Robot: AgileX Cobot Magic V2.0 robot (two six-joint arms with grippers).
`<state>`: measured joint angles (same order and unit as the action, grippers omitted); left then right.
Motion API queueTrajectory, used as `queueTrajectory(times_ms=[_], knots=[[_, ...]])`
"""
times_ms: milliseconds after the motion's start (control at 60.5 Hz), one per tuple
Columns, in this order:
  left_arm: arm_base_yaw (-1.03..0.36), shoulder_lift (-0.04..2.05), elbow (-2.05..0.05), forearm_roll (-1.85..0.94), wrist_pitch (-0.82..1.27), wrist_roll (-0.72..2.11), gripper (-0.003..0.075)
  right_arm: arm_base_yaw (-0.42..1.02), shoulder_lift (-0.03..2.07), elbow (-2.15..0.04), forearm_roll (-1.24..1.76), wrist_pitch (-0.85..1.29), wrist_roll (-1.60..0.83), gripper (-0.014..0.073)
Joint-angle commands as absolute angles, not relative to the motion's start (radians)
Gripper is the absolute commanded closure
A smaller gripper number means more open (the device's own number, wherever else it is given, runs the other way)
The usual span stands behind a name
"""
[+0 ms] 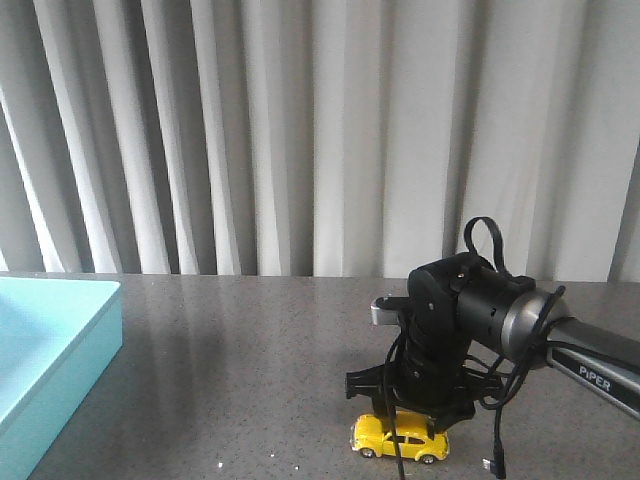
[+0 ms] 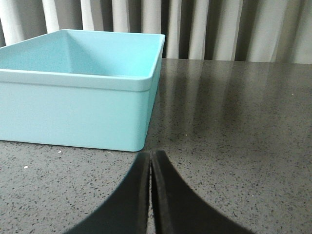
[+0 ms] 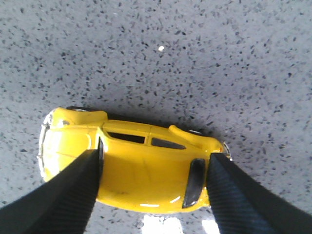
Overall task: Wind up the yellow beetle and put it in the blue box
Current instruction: 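Lower the open right gripper over the yellow toy beetle car, then close the right gripper on the car and pull it backward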
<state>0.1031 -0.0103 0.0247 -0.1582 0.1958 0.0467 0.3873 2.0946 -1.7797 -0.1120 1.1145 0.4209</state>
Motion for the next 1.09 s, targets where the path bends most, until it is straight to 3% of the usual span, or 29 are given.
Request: queueTrajectory(times_ms=[0,496,794,1075], knots=[[0.096,-0.007,0.010,-0.162,0.116,0.039,0.0726,0.365,2.096,-1.771,-0.173,1.288,0.365,0.0246],[0.096,-0.007,0.010,-0.162,0.116,0.039,0.0726,0.350,2.094,-1.745,-0.261,1.288,0.280,0.0246],[0.096,-0.007,0.010,-0.162,0.116,0.039,0.0726,0.238,2.088,-1.521,-0.328,1.286,0.281,0.0246],[0.096,-0.007,0.010,-0.162,0.116,0.039,0.0726,0.129,2.058,-1.480,-0.398,1.289,0.257,0.0246]])
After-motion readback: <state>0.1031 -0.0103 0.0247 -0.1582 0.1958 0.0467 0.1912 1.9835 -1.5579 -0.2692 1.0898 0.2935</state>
